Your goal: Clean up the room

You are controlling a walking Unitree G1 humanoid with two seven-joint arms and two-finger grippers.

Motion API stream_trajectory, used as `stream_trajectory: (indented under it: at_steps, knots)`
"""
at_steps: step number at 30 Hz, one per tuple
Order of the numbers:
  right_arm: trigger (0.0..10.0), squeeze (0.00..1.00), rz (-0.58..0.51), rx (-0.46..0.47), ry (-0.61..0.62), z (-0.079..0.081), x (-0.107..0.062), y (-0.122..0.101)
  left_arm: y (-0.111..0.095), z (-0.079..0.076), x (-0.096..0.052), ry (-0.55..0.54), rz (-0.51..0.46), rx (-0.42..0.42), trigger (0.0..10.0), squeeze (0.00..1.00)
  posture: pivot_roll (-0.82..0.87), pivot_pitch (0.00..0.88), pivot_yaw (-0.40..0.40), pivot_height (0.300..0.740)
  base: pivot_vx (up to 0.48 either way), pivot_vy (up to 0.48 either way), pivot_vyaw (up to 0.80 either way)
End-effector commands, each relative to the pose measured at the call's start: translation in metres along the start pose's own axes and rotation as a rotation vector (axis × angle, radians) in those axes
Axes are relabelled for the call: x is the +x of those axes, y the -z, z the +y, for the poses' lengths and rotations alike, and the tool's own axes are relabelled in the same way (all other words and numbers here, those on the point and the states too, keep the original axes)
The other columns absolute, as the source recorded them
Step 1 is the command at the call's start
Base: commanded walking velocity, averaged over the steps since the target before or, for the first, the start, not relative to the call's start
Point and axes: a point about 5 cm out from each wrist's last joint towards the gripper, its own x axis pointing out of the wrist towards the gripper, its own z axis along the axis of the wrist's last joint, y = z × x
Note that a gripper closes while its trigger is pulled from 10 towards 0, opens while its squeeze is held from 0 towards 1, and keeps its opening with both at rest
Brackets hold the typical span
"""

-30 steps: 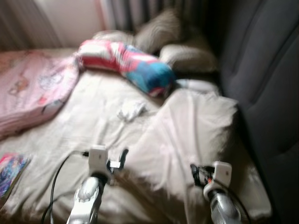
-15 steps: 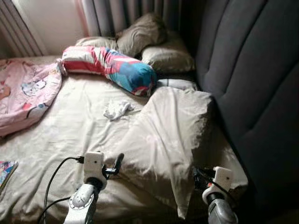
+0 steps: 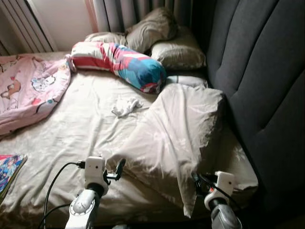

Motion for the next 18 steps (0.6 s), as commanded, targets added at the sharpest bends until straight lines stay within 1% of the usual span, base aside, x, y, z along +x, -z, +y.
stream_trajectory:
  at_steps: [1, 7, 10, 13, 14, 15, 17, 18]
  knots:
    - [10.0, 0.0, 0.01, 0.007, -0.013, 0.001, 0.0, 0.001, 0.002, 0.002, -0.001, -0.002, 0.014, 0.006, 10.0, 0.0, 0.01, 0.198, 0.044, 0.646, 0.0, 0.0, 0.0]
    - [10.0, 0.0, -0.001, 0.004, -0.039, 0.005, 0.005, -0.006, 0.001, 0.001, -0.001, 0.001, 0.011, 0.007, 10.0, 0.0, 0.01, 0.198, 0.044, 0.646, 0.0, 0.0, 0.0]
    - [10.0, 0.0, 0.013, 0.022, -0.064, 0.009, 0.01, -0.009, 0.0, 0.0, 0.0, 0.003, 0.009, 0.009, 10.0, 0.0, 0.0, 0.199, 0.047, 0.646, 0.0, 0.0, 0.0]
    - [10.0, 0.0, 0.043, -0.004, -0.087, 0.017, 0.017, -0.015, -0.001, 0.0, 0.001, 0.007, 0.006, 0.015, 10.0, 0.0, 0.01, 0.203, 0.049, 0.646, 0.0, 0.0, 0.0]
    - [10.0, 0.0, 0.043, -0.004, -0.087, 0.017, 0.017, -0.015, -0.001, 0.0, 0.001, 0.007, 0.006, 0.015, 10.0, 0.0, 0.01, 0.203, 0.049, 0.646, 0.0, 0.0, 0.0]
    - [10.0, 0.0, 0.065, -0.025, -0.074, 0.018, 0.02, -0.016, -0.001, 0.0, 0.001, 0.009, 0.005, 0.018, 10.0, 0.0, 0.01, 0.203, 0.049, 0.646, 0.0, 0.0, 0.0]
    - [10.0, 0.0, 0.069, -0.018, -0.078, 0.022, 0.023, -0.02, -0.002, 0.0, 0.0, 0.014, 0.004, 0.025, 10.0, 0.0, 0.02, 0.207, 0.053, 0.646, 0.0, 0.0, 0.0]
    - [10.0, 0.0, 0.089, -0.049, -0.082, 0.025, 0.025, -0.021, -0.002, 0.0, -0.001, 0.019, 0.004, 0.033, 10.0, 0.0, 0.02, 0.207, 0.053, 0.646, 0.0, 0.0, 0.0]
